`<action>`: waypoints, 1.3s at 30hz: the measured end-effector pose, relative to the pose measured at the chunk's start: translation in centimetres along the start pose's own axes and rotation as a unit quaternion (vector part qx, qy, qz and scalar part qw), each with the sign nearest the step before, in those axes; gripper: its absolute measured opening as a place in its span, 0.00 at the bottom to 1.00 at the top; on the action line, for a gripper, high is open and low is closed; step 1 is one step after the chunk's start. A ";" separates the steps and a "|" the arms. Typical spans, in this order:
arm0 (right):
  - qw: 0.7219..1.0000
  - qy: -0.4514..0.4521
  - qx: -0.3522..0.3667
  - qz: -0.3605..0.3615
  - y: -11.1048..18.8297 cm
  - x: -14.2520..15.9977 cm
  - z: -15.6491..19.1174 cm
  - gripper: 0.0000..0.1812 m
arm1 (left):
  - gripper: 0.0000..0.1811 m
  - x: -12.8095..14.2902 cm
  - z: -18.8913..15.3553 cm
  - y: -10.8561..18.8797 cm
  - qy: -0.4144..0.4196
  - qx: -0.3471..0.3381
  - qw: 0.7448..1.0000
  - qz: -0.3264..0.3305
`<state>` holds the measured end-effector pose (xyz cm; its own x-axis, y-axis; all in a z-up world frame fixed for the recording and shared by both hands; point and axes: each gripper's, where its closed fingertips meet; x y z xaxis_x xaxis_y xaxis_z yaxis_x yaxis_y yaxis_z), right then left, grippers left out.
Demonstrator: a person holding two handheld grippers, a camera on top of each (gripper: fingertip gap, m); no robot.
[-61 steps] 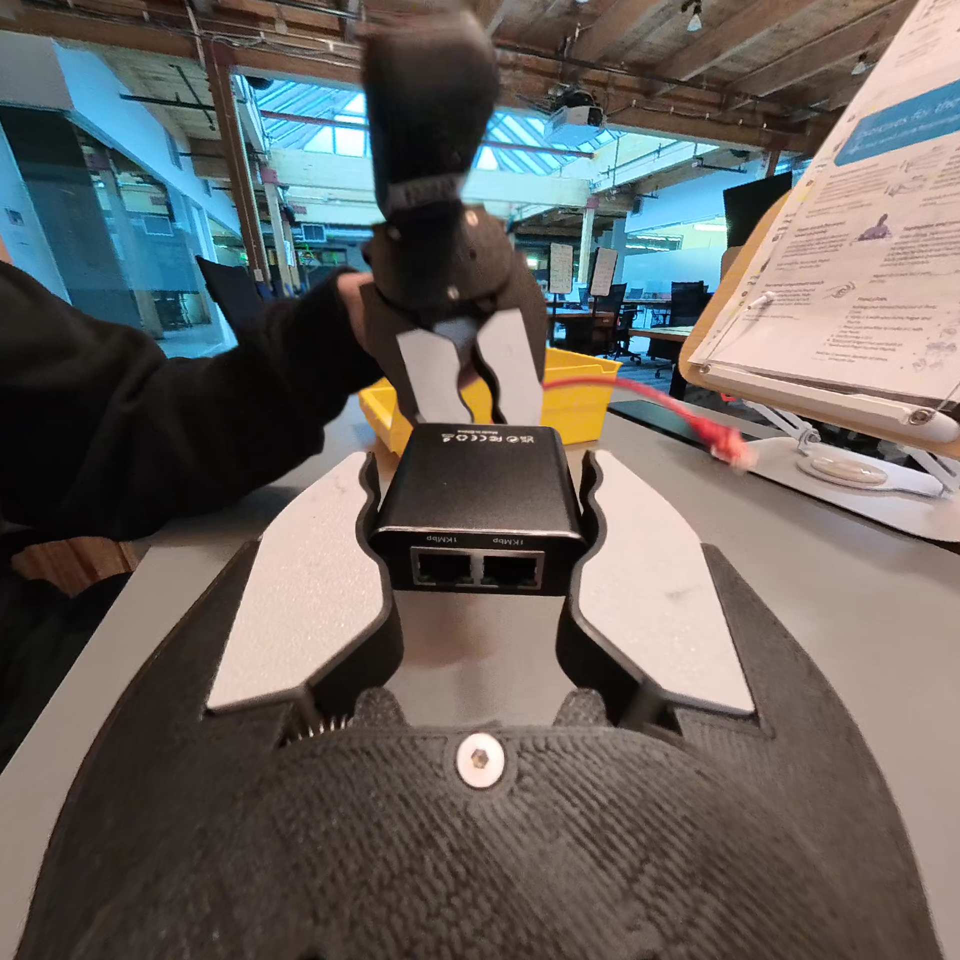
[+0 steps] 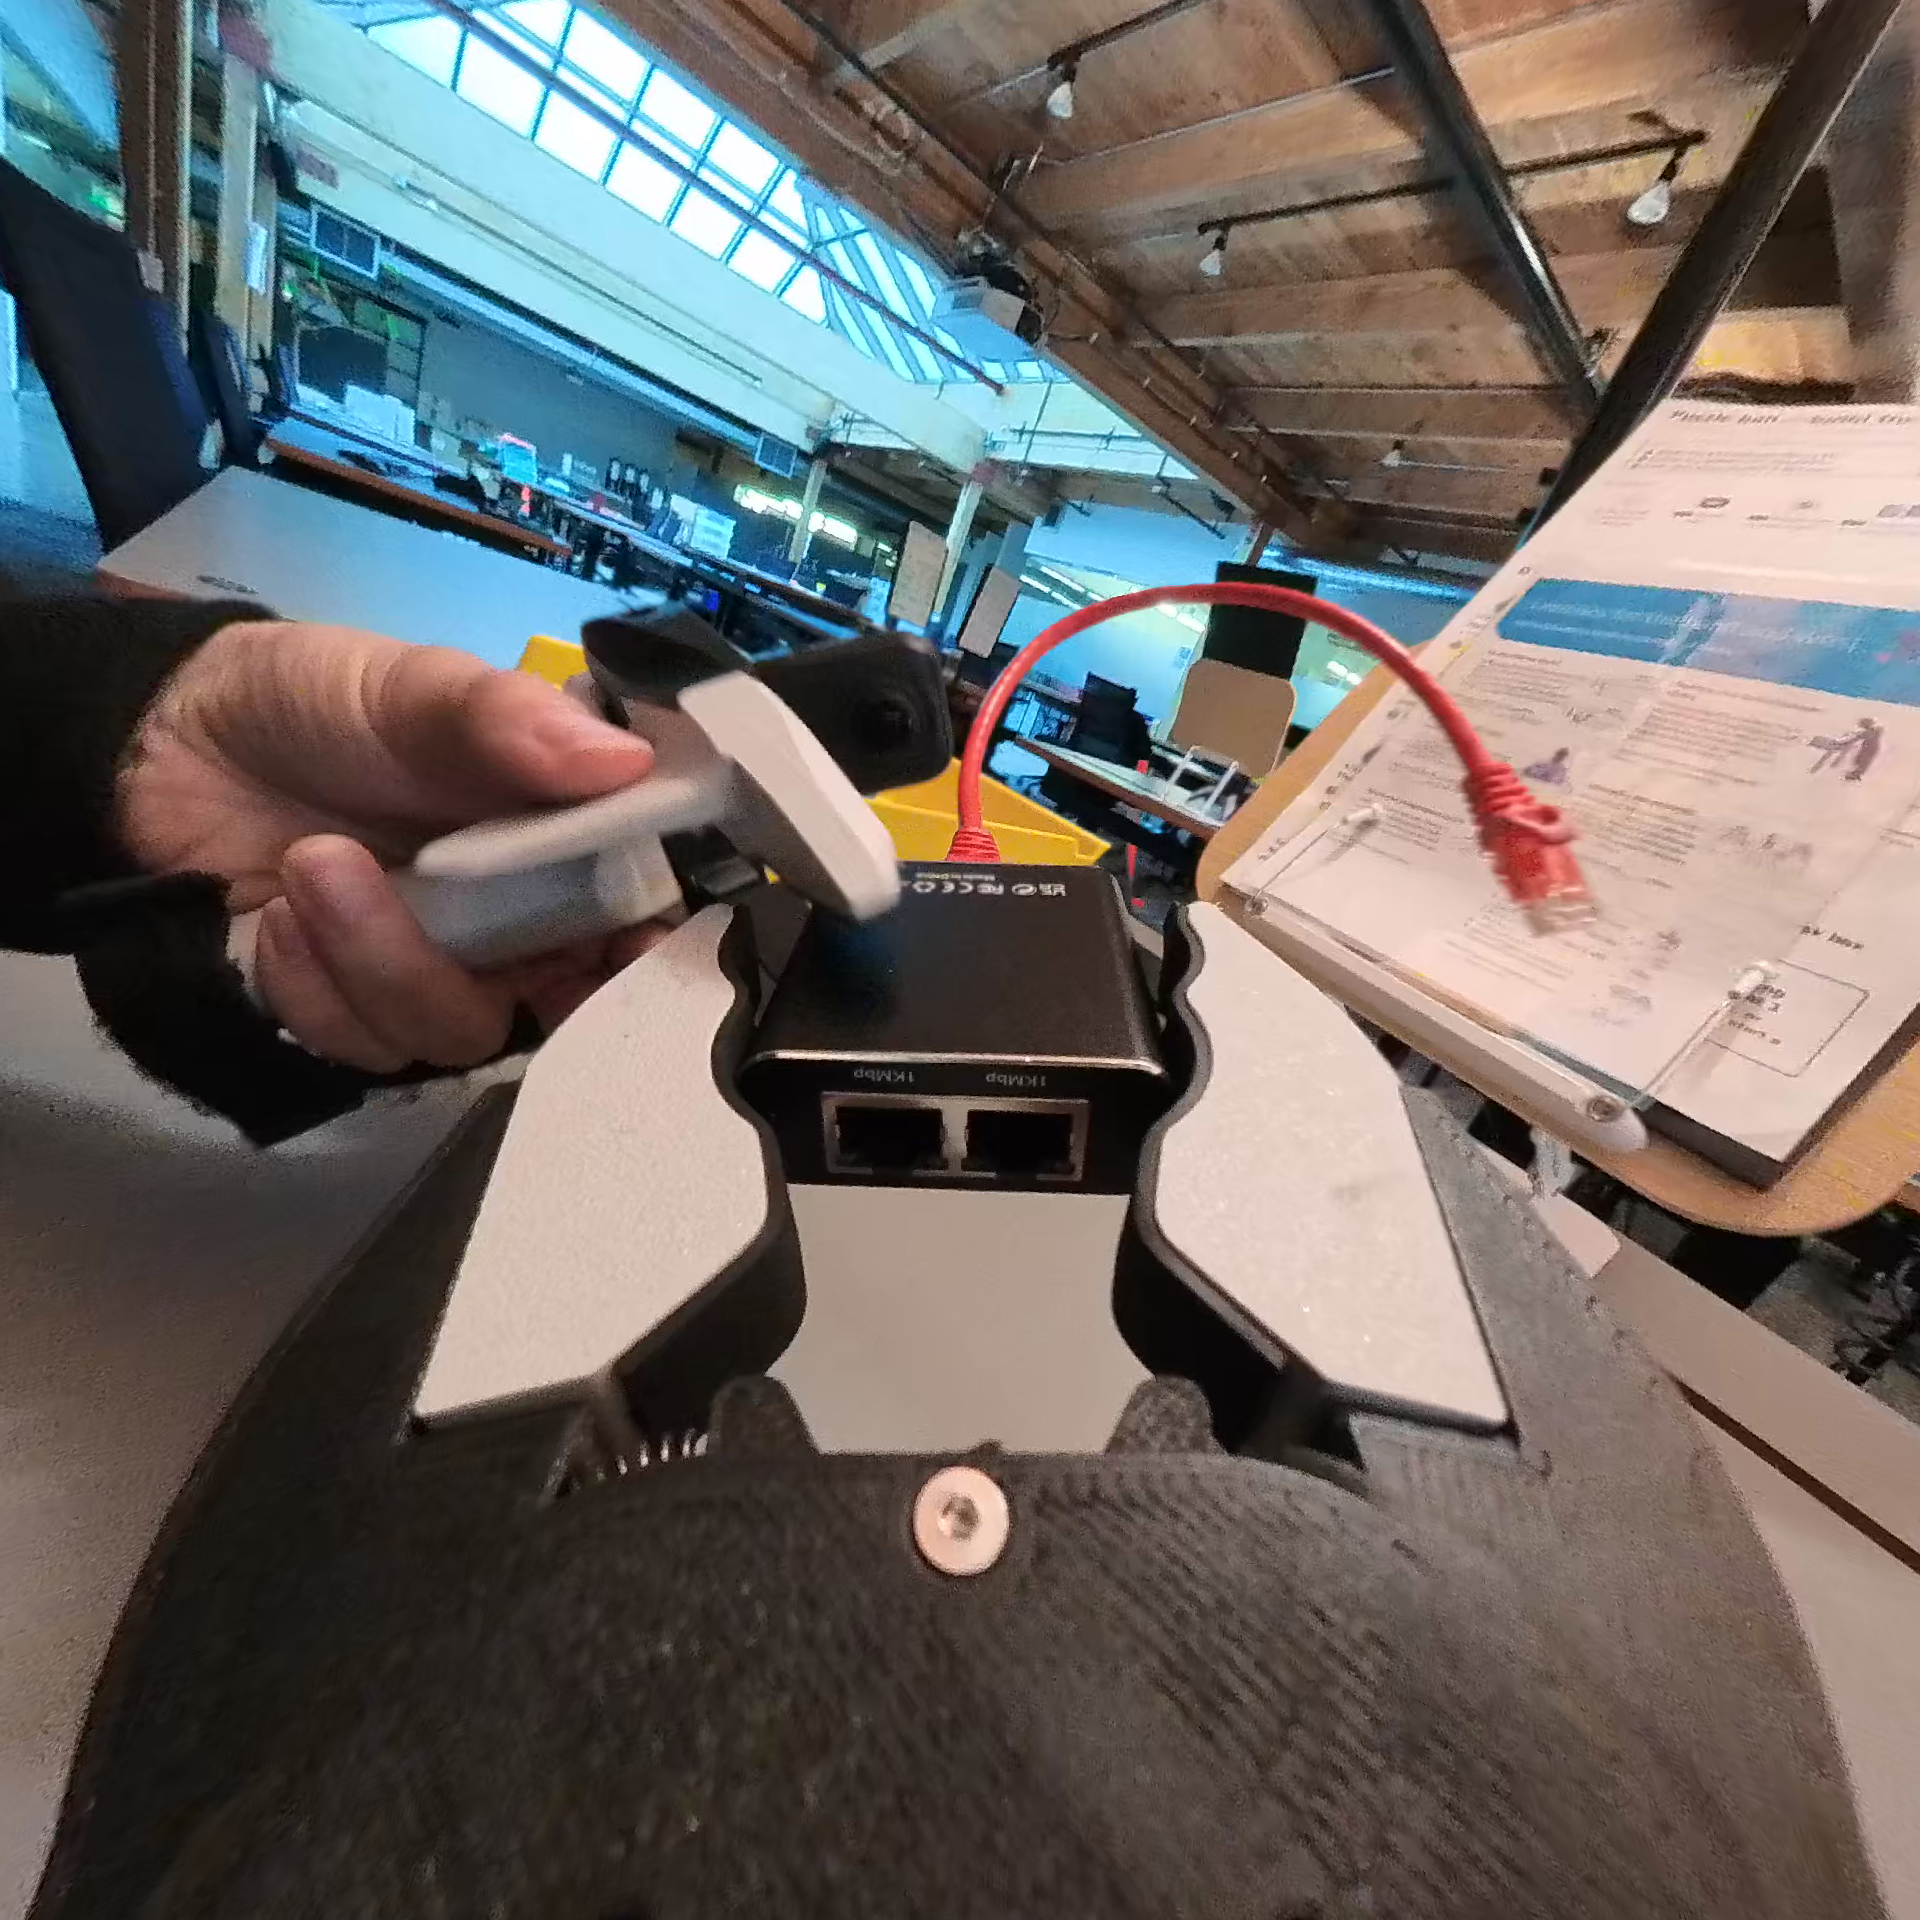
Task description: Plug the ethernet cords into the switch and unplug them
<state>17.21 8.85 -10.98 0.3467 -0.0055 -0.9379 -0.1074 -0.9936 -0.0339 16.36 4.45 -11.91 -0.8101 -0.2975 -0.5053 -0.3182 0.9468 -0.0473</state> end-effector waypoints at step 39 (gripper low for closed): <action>0.947 0.110 0.217 0.209 -0.9 3.7 -3.4 0.39 | 0.45 -2.3 4.6 3.8 -0.243 -0.487 0.838 0.047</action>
Point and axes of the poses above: each gripper's, where its closed fingertips meet, y back along the fingers, x out of its underside, z = x × y across the jaws, and after that the axes turned 10 degrees about z, right-handed
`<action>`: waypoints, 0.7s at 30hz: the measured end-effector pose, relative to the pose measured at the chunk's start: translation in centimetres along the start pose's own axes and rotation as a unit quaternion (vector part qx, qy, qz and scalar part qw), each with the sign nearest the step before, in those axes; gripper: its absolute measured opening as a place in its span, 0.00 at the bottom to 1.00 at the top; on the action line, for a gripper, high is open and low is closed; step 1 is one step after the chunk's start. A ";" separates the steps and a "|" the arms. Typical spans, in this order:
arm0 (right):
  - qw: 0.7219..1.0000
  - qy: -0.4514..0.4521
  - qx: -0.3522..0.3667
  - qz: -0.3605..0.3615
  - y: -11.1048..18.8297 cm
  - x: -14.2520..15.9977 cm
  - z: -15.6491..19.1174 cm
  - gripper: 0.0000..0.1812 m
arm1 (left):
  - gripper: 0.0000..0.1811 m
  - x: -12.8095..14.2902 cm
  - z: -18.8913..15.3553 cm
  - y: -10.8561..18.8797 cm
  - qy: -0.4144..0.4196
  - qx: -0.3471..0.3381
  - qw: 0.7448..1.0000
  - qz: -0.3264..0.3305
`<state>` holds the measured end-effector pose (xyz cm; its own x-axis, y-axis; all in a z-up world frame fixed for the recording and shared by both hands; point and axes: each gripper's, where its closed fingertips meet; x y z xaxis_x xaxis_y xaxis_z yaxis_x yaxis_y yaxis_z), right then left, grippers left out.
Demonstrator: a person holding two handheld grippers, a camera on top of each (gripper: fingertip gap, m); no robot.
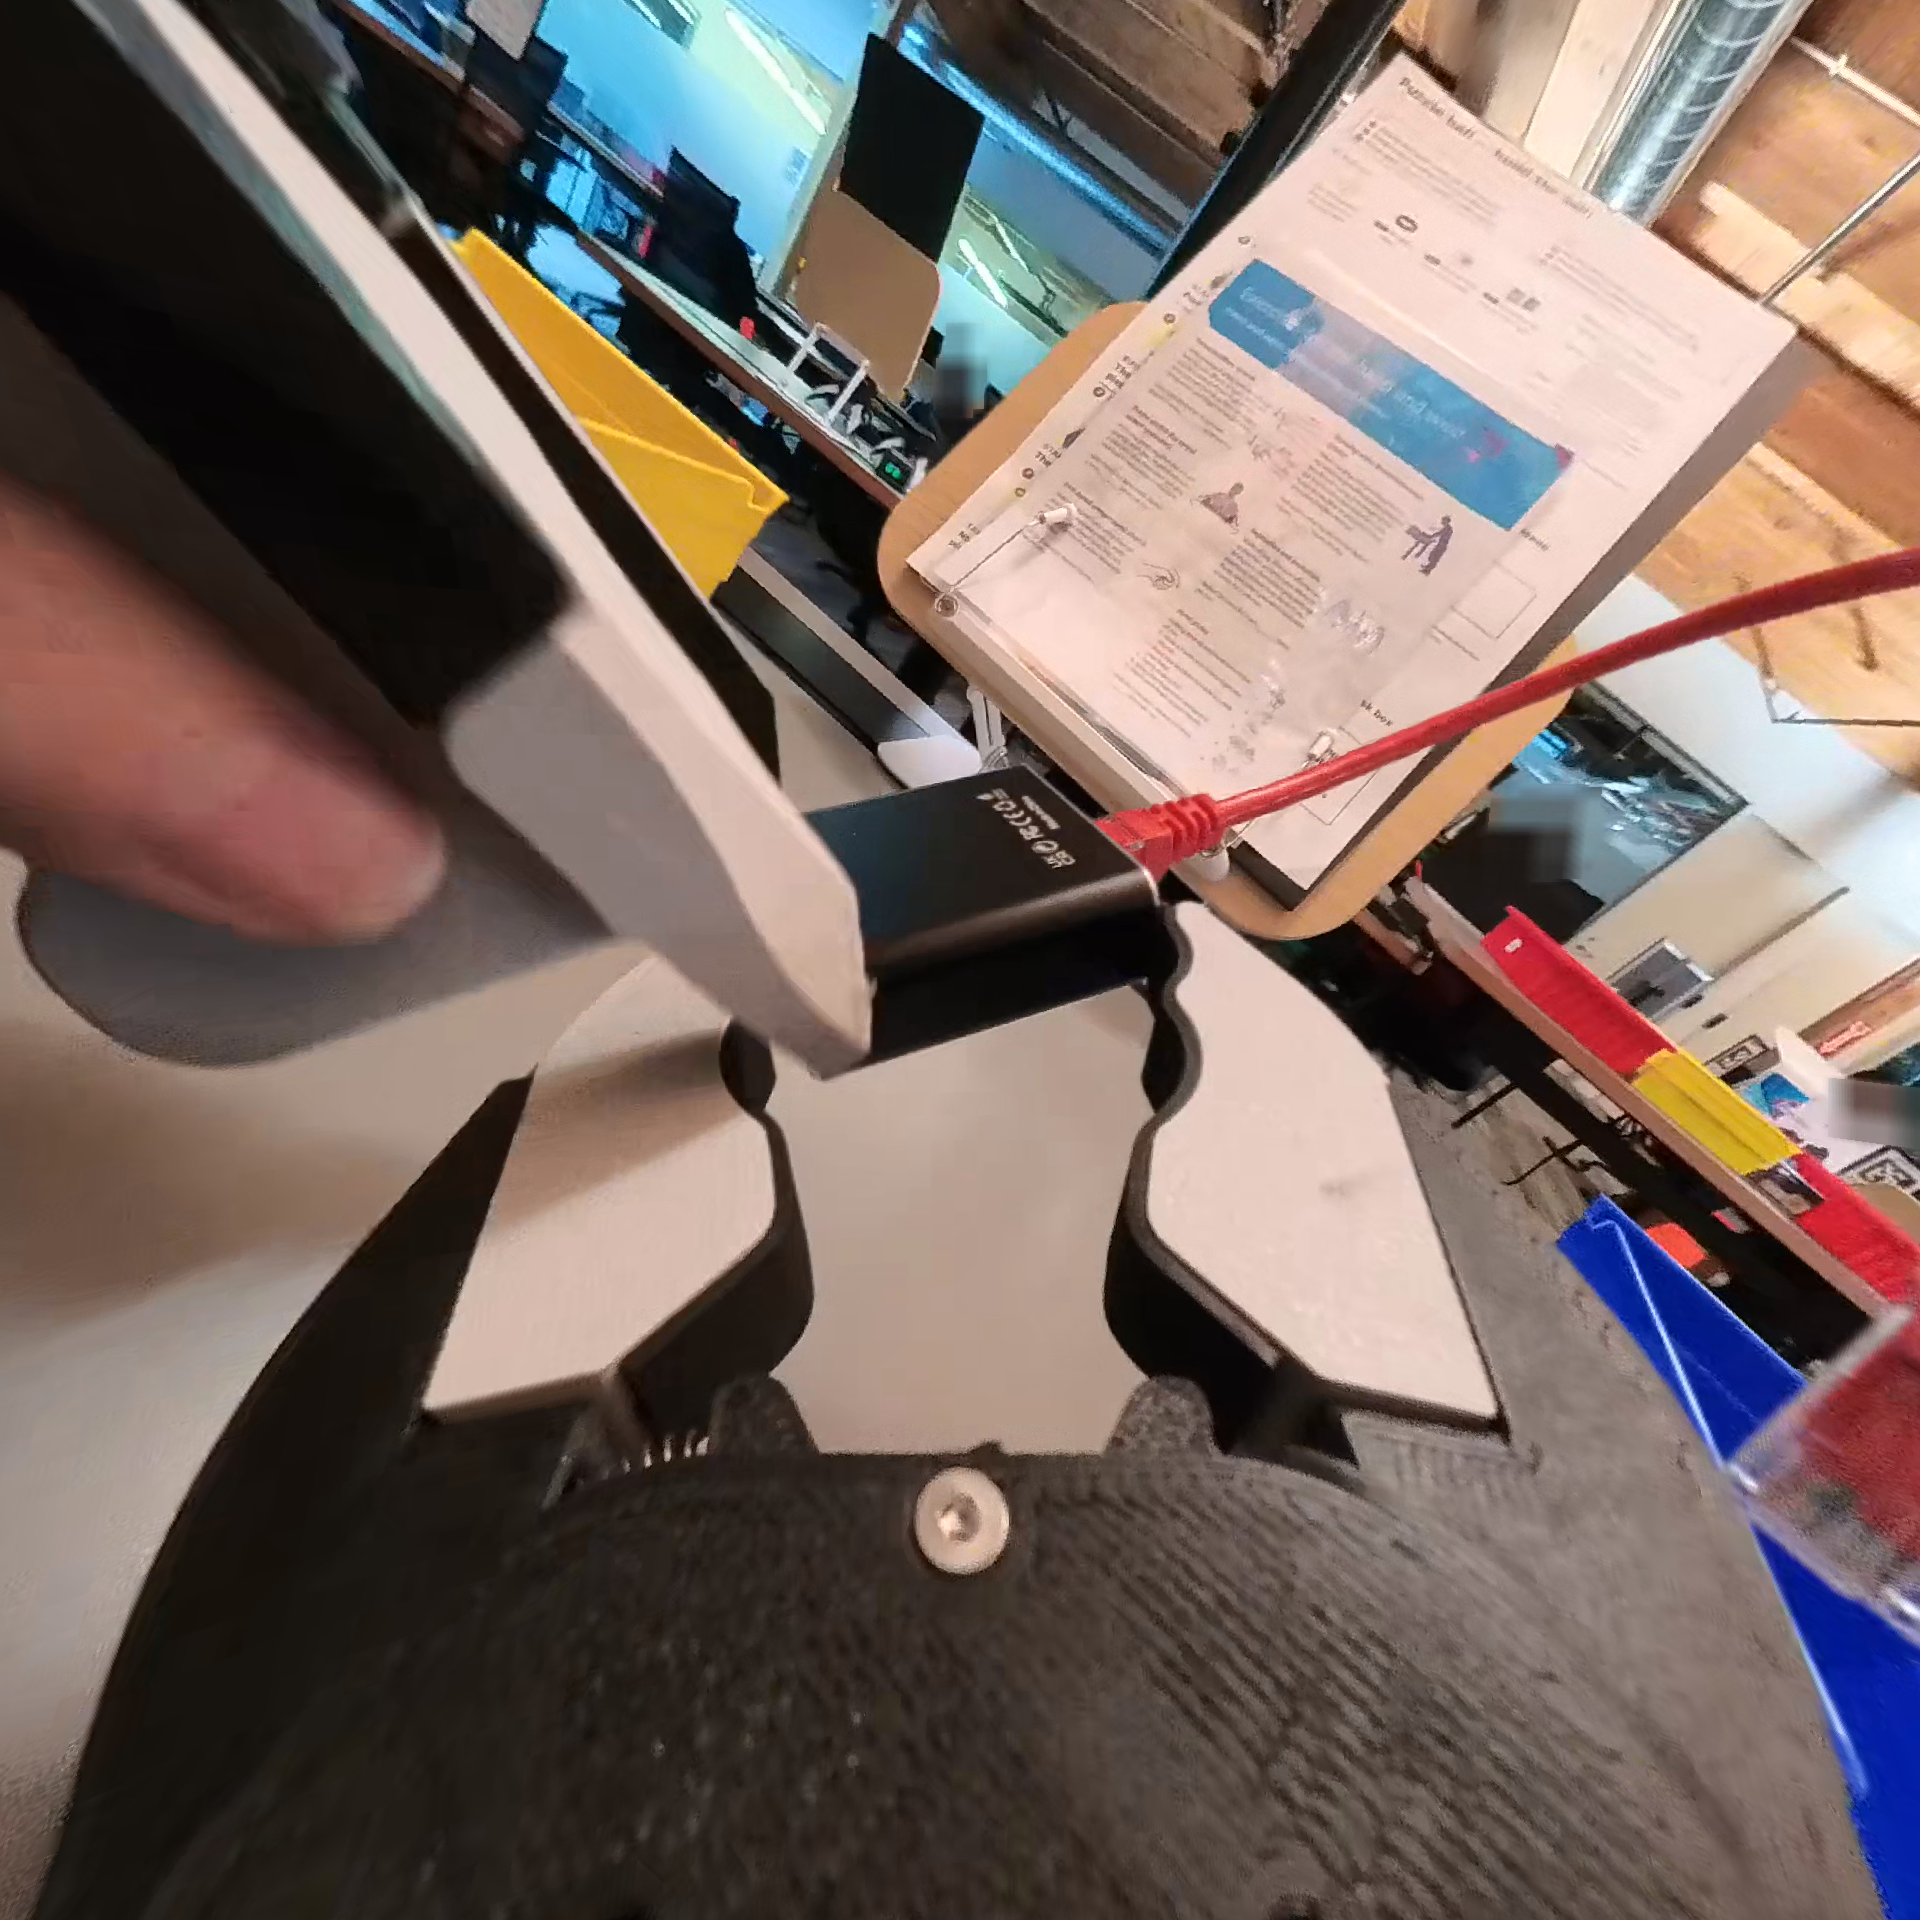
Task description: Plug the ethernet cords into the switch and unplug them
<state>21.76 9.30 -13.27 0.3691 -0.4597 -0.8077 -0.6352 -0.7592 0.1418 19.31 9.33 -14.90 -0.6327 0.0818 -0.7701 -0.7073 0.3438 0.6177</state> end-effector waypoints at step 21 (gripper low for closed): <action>0.969 -0.077 -0.226 -0.067 1.1 -0.9 3.7 0.45 | 0.34 -0.6 3.0 2.1 -0.135 -0.039 0.988 0.063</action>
Point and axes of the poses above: each gripper's, where its closed fingertips meet, y back along the fingers, x out of its underside, z = x × y across the jaws, and after that the axes turned 10 degrees about z, right-handed
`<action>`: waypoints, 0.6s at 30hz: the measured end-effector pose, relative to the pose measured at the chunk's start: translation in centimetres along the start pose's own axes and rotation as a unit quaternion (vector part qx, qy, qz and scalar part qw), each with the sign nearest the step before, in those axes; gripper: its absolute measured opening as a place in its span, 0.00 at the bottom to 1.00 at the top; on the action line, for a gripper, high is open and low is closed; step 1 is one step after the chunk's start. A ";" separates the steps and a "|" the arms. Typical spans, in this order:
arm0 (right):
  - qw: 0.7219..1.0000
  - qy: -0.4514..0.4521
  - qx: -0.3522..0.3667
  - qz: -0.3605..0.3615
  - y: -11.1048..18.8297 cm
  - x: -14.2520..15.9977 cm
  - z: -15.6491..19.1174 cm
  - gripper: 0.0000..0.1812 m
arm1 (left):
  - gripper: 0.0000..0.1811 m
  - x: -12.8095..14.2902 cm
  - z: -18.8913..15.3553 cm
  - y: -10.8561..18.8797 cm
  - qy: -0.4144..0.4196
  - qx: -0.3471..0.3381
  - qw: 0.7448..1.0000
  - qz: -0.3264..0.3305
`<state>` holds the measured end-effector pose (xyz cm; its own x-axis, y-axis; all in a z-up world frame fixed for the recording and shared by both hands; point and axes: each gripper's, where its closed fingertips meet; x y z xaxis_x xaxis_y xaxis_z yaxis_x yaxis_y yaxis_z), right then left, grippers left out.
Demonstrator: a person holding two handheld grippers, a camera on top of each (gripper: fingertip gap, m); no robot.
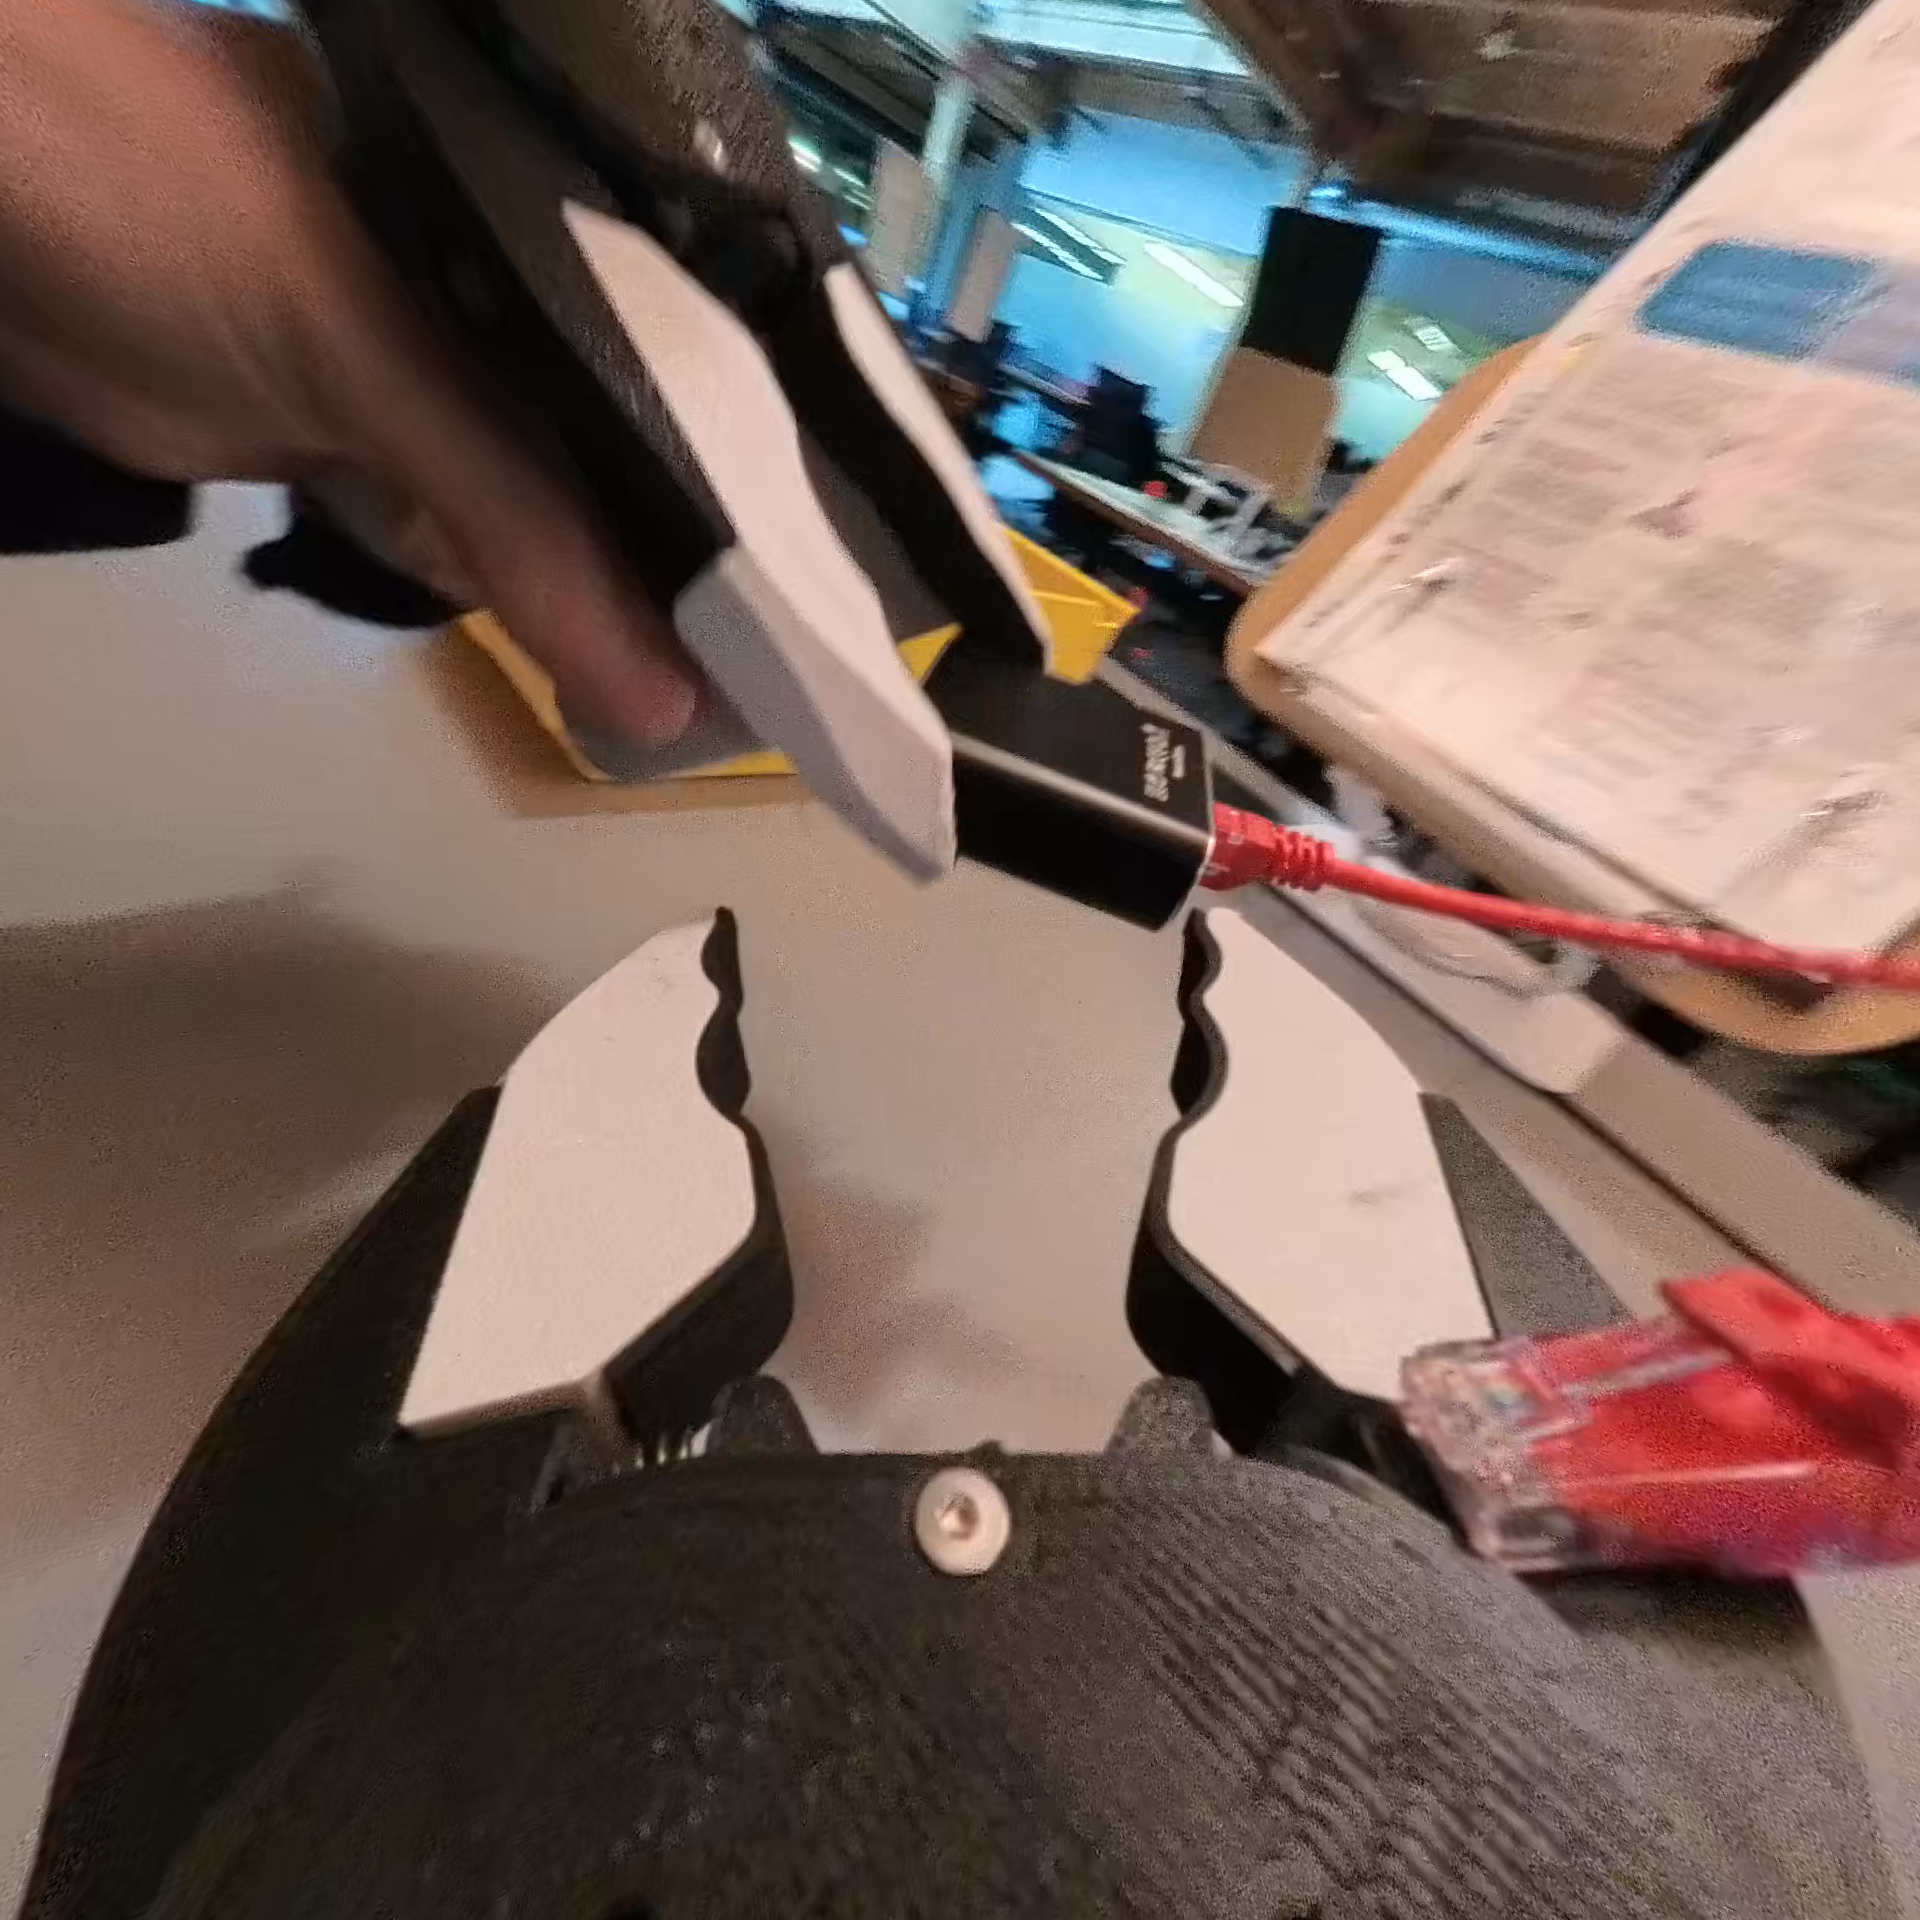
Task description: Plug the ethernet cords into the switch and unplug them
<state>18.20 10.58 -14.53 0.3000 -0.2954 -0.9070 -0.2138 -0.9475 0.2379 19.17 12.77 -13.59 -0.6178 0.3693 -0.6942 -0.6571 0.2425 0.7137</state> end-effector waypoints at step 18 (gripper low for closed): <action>0.979 -0.089 -0.178 -0.043 0.3 -1.2 4.3 0.51 | 0.34 -8.4 -2.5 3.5 -0.110 -0.004 0.981 -0.161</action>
Point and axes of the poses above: each gripper's, where its closed fingertips meet, y back along the fingers, x out of its underside, z = x × y across the jaws, and after that the axes turned 10 degrees about z, right-handed
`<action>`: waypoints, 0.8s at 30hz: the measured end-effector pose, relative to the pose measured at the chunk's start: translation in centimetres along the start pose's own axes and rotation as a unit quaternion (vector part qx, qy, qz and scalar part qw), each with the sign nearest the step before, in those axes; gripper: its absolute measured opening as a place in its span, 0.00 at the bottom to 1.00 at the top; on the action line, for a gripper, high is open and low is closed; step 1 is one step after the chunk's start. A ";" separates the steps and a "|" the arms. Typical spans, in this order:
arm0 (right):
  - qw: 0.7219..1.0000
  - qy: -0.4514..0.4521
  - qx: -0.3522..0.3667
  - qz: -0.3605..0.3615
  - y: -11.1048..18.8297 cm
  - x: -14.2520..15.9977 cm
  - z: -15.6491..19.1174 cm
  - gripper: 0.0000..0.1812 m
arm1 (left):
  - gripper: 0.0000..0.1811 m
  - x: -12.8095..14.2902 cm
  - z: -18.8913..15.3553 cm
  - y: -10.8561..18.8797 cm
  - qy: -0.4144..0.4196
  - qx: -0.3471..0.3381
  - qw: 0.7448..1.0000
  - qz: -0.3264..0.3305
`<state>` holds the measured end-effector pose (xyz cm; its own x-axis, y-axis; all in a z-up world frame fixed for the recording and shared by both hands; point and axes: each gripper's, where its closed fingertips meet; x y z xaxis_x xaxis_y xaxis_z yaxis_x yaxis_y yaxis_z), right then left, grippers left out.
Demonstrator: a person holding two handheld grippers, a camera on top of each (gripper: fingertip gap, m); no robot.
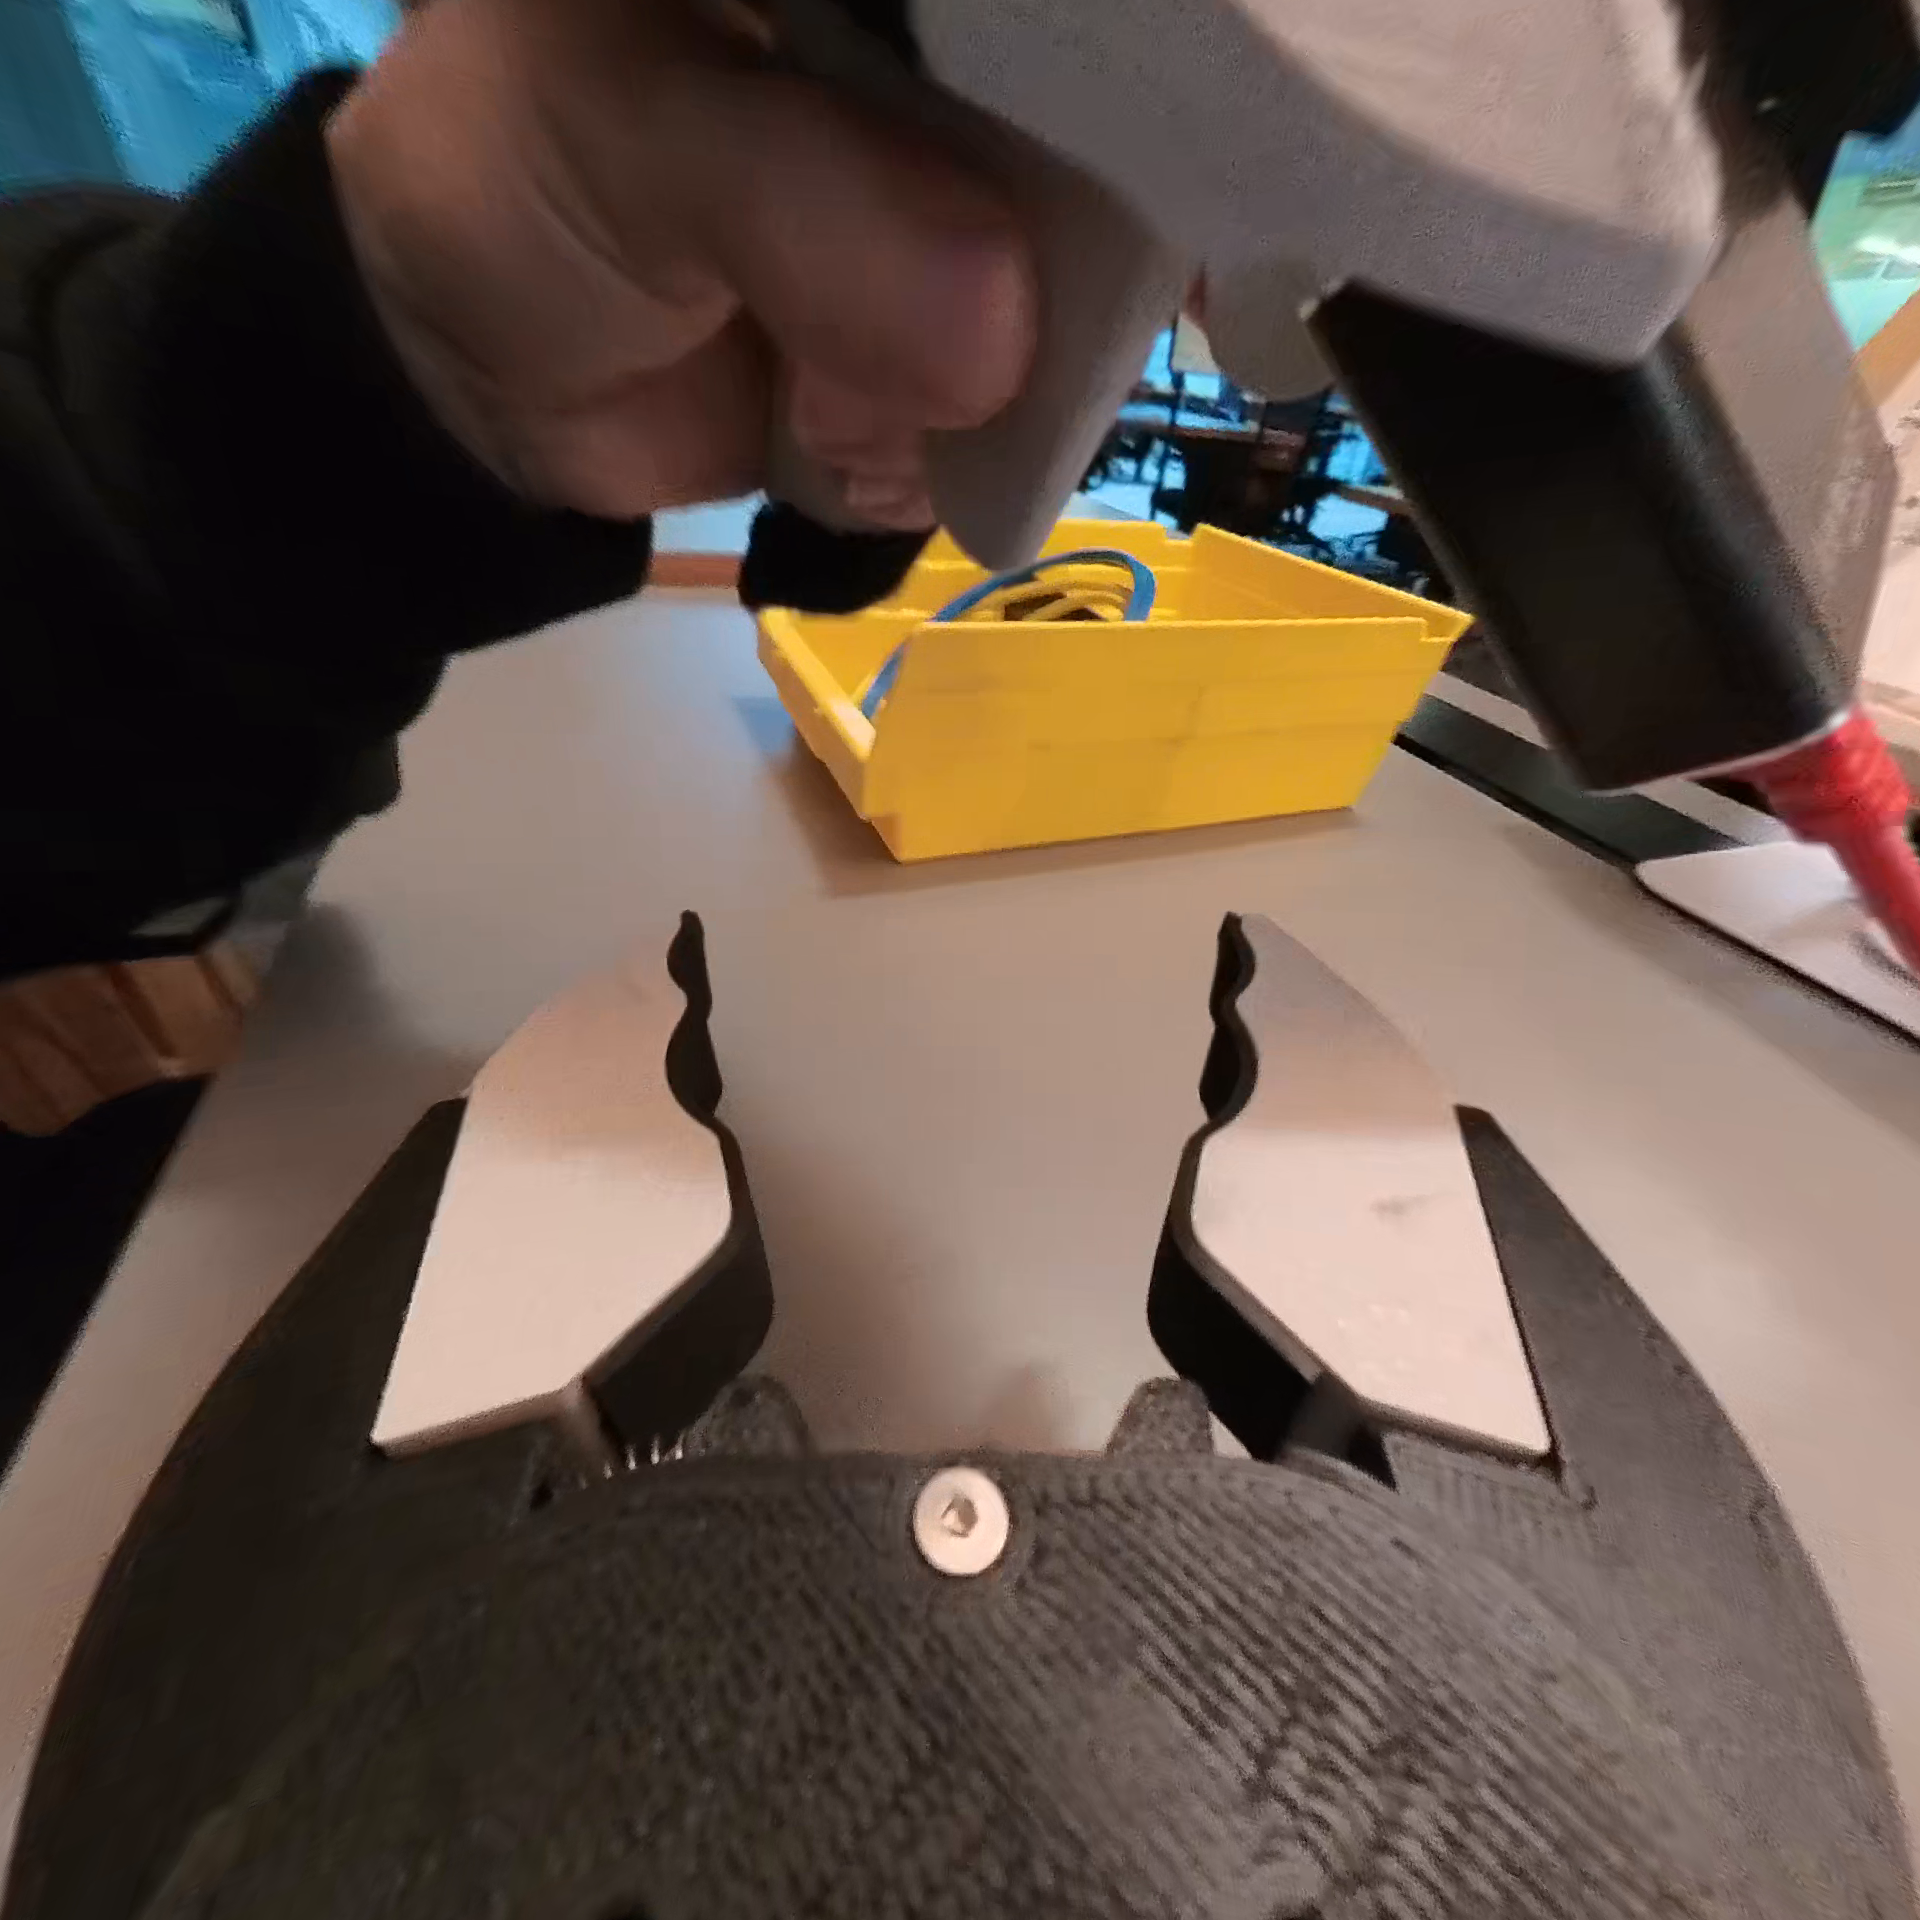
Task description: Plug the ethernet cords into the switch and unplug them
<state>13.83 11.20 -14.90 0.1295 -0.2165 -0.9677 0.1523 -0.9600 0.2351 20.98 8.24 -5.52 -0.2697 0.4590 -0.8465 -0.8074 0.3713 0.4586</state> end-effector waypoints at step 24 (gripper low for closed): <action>0.994 0.005 0.102 -0.041 1.5 -0.6 -3.4 0.54 | 0.13 5.0 0.5 0.6 0.236 0.119 0.954 -0.144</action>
<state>17.29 10.48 -13.65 0.1351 -0.1357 -0.9815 -0.0387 -0.9905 0.1317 19.43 11.17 -9.39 -0.3072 -0.0835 -0.9480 -0.7568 0.6254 0.1902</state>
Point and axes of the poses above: each gripper's, where its closed fingertips meet, y back along the fingers, x out of its underside, z = x × y across the jaws, and after that the axes turned 10 degrees about z, right-handed
